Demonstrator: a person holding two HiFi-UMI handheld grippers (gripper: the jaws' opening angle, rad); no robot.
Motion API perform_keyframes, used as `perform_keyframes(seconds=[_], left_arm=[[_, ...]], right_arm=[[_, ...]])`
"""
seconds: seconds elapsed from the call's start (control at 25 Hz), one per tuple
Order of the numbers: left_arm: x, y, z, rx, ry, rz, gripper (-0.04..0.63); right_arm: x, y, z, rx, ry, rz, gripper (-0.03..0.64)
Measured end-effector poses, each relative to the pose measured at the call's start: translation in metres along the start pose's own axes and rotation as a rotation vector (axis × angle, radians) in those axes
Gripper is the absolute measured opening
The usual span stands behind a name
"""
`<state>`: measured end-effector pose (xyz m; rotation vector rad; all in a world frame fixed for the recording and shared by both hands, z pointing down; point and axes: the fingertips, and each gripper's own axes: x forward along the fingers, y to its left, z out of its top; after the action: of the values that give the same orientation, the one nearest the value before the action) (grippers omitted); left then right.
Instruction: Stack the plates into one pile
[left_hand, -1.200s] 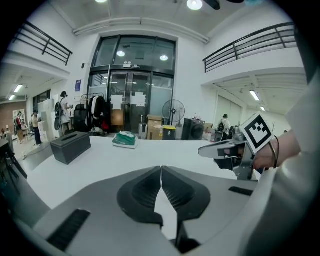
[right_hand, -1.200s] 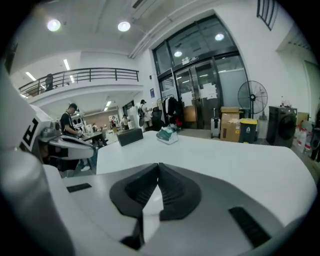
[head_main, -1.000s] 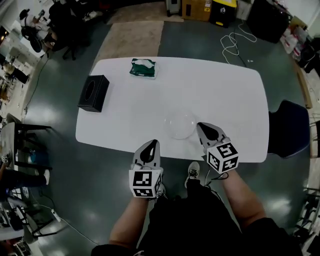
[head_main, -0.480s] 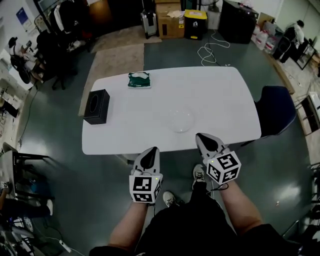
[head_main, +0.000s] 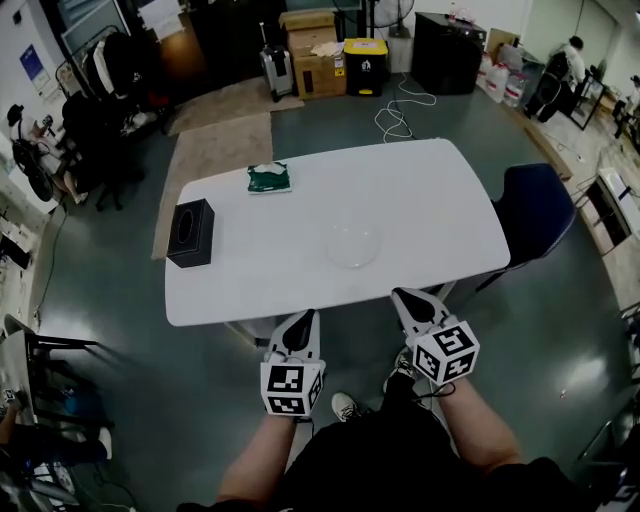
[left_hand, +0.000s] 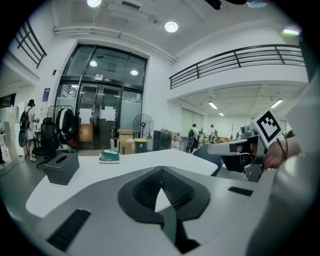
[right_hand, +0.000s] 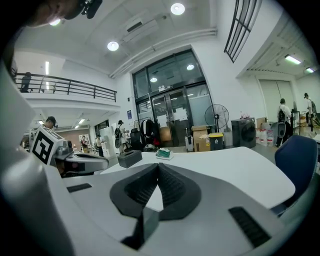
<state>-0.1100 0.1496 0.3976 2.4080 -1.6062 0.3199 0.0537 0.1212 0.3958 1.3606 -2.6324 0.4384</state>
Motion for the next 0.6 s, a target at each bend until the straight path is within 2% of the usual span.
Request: perform_keyframes(seconds=[0.6], left_arm=[[0.001,-0.019,0.009,0.000,-0.011,-0.004,0.020]], right_arm=[[-0.027,-0.010,0.002,0.002,-0.010,-0.012,0.017]])
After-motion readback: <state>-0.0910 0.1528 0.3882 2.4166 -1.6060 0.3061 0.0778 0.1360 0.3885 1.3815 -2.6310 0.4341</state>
